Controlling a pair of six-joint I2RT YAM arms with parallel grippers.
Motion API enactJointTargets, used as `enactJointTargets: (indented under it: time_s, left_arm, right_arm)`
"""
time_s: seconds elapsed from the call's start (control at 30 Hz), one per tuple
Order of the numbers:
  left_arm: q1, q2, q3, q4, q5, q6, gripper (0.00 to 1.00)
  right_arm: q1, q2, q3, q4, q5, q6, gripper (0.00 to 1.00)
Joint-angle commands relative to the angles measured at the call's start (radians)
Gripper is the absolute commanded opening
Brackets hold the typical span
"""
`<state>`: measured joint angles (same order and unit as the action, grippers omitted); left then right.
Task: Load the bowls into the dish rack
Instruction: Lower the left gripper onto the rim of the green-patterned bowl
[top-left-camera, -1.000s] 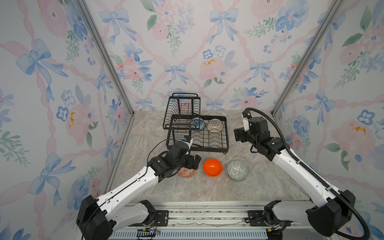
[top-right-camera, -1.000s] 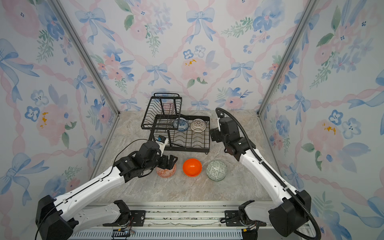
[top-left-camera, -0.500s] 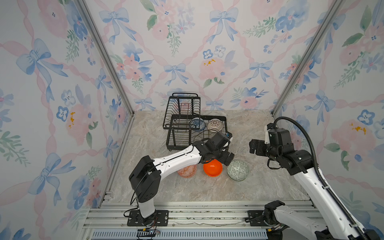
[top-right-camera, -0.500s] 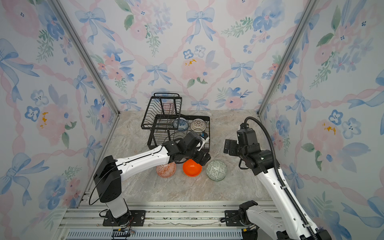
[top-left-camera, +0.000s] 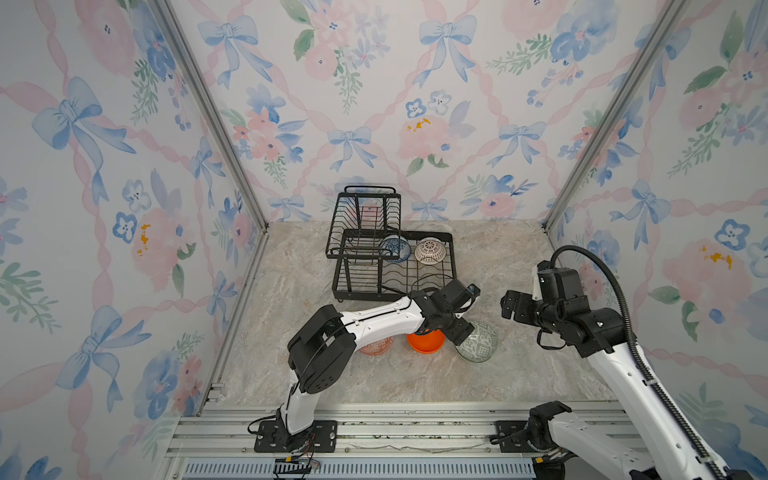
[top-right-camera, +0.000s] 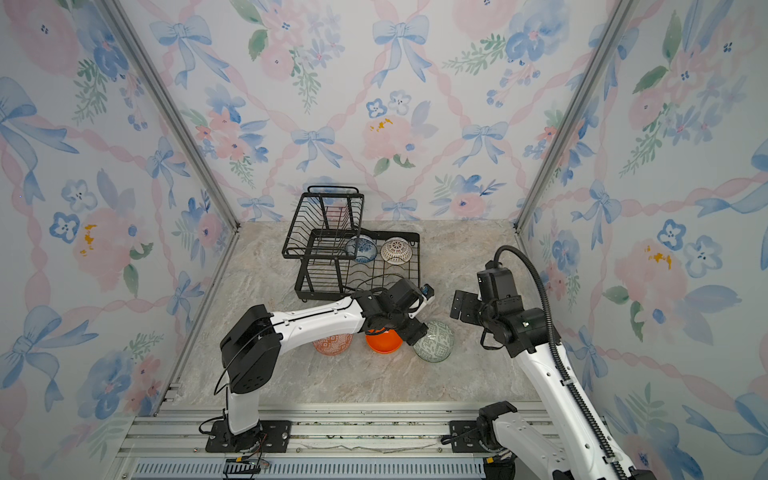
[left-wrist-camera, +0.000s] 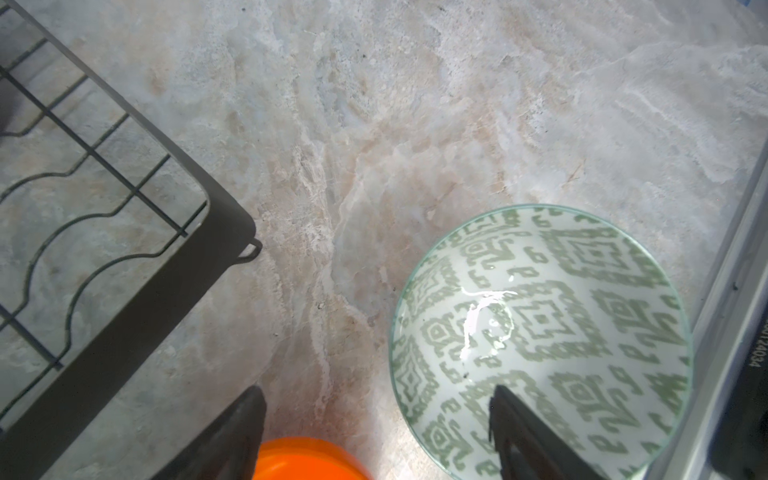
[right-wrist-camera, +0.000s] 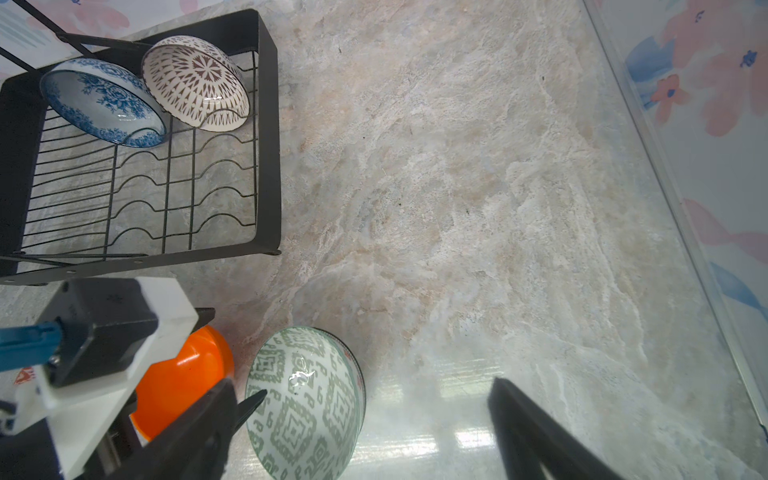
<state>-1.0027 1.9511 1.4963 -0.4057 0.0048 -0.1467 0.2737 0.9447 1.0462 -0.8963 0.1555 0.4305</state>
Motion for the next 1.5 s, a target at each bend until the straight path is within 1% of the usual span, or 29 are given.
enactJointTargets:
  time_s: [0.0, 0.1, 0.2, 0.4, 0.57, 0.83, 1.0, 1.27, 1.47]
  left_arm:
    - [0.019, 0.022, 0.026, 0.011, 0.018, 0.047, 0.76]
    - [0.03, 0.024, 0.019, 0.018, 0.064, 0.064, 0.69]
    - [0.035, 0.033, 0.019, 0.021, 0.108, 0.08, 0.65]
    - [0.039, 0.054, 0.009, 0.047, 0.177, 0.085, 0.58]
    - [0.046, 0.068, -0.007, 0.09, 0.236, 0.077, 0.55]
    - [0.049, 0.109, 0.022, 0.093, 0.253, 0.062, 0.4]
    - [0.053, 0.126, 0.031, 0.093, 0.25, 0.052, 0.35]
    - [0.056, 0.12, 0.025, 0.092, 0.247, 0.047, 0.25]
    - [0.059, 0.115, 0.021, 0.091, 0.25, 0.047, 0.19]
  right_arm:
    - [-0.009, 0.01, -0.016, 0.011, 0.036, 0.041, 0.97]
    - [-0.01, 0.016, -0.01, 0.012, 0.053, 0.045, 0.97]
    - [-0.011, 0.03, 0.008, 0.003, 0.078, 0.034, 0.97]
    - [-0.016, 0.061, 0.035, 0.006, 0.083, 0.024, 0.97]
    - [-0.022, 0.072, 0.041, 0.005, 0.074, 0.013, 0.97]
    - [-0.051, 0.064, 0.041, 0.005, 0.054, -0.011, 0.97]
    - [-0.059, 0.063, 0.04, 0.011, 0.042, -0.015, 0.97]
    - [-0.061, 0.062, 0.022, 0.022, 0.036, -0.014, 0.97]
    - [-0.06, 0.061, 0.017, 0.028, 0.027, -0.013, 0.97]
